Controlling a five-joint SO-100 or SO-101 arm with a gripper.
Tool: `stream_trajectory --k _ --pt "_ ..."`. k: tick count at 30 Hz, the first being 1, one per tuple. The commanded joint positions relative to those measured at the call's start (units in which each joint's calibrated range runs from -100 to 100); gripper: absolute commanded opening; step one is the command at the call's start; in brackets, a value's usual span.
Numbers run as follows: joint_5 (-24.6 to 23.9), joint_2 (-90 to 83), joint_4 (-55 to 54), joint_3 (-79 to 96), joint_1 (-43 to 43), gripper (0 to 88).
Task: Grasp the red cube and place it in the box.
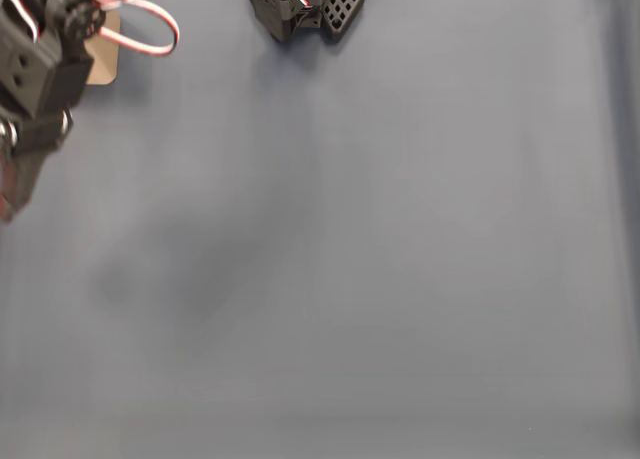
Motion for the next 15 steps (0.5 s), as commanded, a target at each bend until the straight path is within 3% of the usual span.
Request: stream_trajectory --k 1,15 --pt "-0.2 -6.7 0.3 1.1 2.2 12.9" --pt "0.3 -18.1 1.4 10.5 11.3 12.8"
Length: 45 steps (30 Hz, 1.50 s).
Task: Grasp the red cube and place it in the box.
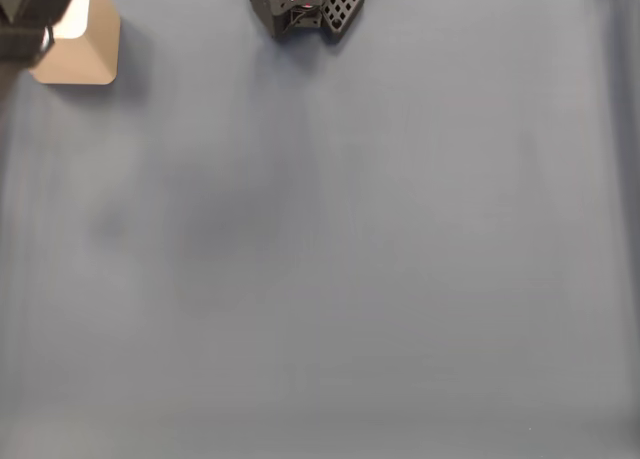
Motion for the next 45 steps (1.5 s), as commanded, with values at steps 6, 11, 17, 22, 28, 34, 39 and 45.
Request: stream_trajectory --k 6,11,17,22,28,34,39,45 --pt "0.7 -9.4 0.0 5.0 5.0 12.8" --pt "1.2 -14.6 0.0 10.2 8.0 12.7" --pt "1.5 -21.1 0.0 17.5 11.4 12.6" --pt "1.4 -25.6 0.1 21.9 14.1 12.6" --pt "1.5 -30.6 -0.1 27.5 16.7 12.6" --pt "1.5 -34.7 -0.5 32.8 18.1 12.6" --pt "1.8 -37.5 -1.4 36.8 19.1 12.6" --pt "2.3 -42.1 -1.9 42.4 19.7 12.6"
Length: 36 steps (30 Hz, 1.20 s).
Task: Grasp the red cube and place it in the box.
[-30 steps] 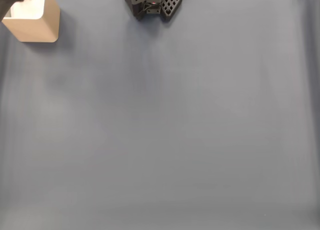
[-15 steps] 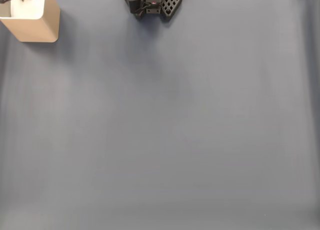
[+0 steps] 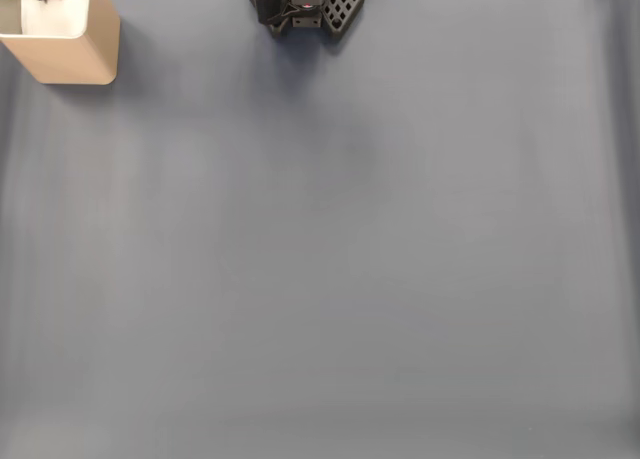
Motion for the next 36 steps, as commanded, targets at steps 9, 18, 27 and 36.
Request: stream_trajectory --k 9,18,27,36 --pt "0.6 -6.2 -3.3 7.1 1.5 12.6" --pt "0.7 -7.1 -5.1 10.1 1.5 12.7" --pt "0.8 -6.4 -6.8 11.3 1.5 13.1" --pt "0.8 -5.5 -7.7 11.6 1.5 13.2"
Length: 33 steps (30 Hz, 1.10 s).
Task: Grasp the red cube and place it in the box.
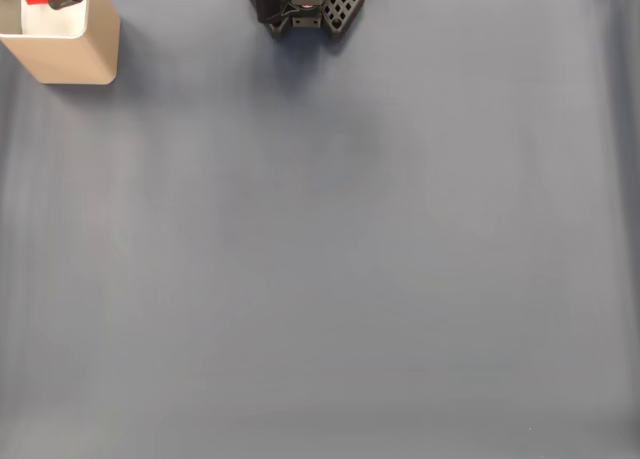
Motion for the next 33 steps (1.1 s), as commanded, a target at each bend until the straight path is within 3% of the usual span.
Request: stream_trajectory --k 1,4,9,15,33 --pt "0.2 0.2 -1.3 -0.2 0.6 13.2" --pt "-0.1 0.3 -1.9 -0.1 0.6 16.6" --pt "-1.7 -0.2 -4.1 0.7 0.6 32.9" --pt "-1.5 -0.2 -4.1 0.9 0.6 41.5" --pt "-1.5 -1.5 -4.7 2.2 0.8 44.7"
